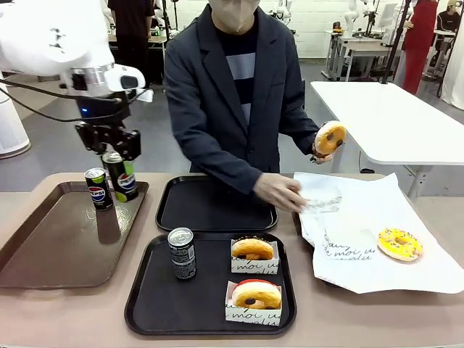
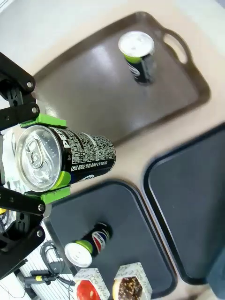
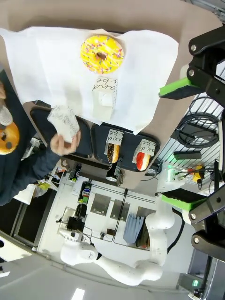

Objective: Set up donuts and drinks on trays.
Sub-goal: Pick up one Pepsi coke from the Handle tray and place it on the Flat Tray without a Pepsi coke.

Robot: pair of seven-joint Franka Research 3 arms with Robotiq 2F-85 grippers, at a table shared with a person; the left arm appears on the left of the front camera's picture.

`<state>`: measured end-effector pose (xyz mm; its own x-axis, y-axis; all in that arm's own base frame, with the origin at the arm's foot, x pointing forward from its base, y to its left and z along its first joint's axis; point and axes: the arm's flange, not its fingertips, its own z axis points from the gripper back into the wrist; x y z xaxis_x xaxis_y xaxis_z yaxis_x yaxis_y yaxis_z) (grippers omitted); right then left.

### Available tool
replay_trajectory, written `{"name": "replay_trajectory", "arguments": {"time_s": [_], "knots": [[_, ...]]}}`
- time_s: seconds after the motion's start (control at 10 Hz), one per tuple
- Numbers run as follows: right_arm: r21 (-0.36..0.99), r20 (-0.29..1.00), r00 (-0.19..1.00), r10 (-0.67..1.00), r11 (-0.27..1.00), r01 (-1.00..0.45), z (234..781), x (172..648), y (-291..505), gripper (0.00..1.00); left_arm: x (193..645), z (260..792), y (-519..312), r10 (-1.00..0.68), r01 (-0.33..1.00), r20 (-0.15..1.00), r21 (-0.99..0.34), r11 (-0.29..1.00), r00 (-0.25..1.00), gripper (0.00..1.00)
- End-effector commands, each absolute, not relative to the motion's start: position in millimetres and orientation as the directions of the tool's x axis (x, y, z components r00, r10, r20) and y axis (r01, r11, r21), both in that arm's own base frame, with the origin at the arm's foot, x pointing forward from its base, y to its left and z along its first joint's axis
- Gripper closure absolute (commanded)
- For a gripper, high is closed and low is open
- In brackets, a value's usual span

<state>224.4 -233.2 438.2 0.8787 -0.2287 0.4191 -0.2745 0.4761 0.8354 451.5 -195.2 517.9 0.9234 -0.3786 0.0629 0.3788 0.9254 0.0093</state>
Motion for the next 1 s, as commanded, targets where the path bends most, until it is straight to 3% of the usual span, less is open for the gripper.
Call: {"name": "replay_trajectory", "arguments": {"time_s": [0.0, 0.3, 0.5, 0.9], "knots": [[0.838, 0.441, 0.864, -0.244, 0.457, -0.298, 437.8, 227.2, -233.0, 0.0, 466.7, 511.0, -205.8, -0.38, 0.382, 0.052, -0.023, 0.924, 0.923, 0.41], [0.838, 0.441, 0.864, -0.244, 0.457, -0.298, 437.8, 227.2, -233.0, 0.0, 405.5, 487.7, -116.3, -0.421, 0.421, -0.107, -0.022, 0.907, 0.901, 0.41], [0.838, 0.441, 0.864, -0.244, 0.457, -0.298, 437.8, 227.2, -233.0, 0.0, 357.0, 471.4, -61.1, -0.453, 0.441, -0.098, -0.123, 0.889, 0.886, 0.41], [0.838, 0.441, 0.864, -0.244, 0.457, -0.298, 437.8, 227.2, -233.0, 0.0, 345.2, 458.3, -47.2, -0.431, 0.418, -0.108, -0.119, 0.9, 0.896, 0.41]]}}
